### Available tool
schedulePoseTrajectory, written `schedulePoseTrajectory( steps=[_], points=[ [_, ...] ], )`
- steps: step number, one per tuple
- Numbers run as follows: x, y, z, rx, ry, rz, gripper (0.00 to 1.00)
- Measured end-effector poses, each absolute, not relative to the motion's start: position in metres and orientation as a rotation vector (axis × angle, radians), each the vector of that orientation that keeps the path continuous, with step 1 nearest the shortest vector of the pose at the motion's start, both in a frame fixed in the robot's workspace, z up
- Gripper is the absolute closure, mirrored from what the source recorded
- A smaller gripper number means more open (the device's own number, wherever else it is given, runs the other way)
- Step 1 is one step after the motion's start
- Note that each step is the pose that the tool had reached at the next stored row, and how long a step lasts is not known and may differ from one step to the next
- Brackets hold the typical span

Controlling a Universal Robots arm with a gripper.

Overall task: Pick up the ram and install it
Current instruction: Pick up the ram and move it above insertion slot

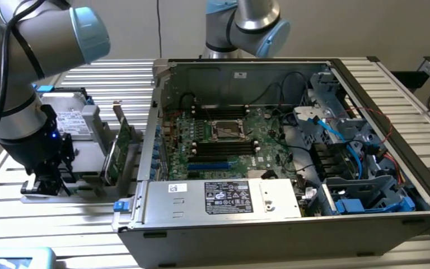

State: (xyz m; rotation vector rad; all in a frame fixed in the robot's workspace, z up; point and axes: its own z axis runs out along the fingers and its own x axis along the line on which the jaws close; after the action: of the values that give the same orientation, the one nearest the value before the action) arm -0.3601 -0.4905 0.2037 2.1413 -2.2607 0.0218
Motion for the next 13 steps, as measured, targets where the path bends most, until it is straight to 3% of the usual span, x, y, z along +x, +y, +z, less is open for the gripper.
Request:
schedulePoseTrajectory(
  steps=[8,10,11,13],
  points=[
    [-0.361,-0.489,0.199,2.141,-2.26,0.022,0.63],
    [-0.361,-0.489,0.199,2.141,-2.26,0.022,0.76],
    [-0.361,-0.489,0.201,2.141,-2.261,0.022,0.76],
    [-0.361,-0.489,0.21,2.141,-2.261,0.022,0.87]
  ],
)
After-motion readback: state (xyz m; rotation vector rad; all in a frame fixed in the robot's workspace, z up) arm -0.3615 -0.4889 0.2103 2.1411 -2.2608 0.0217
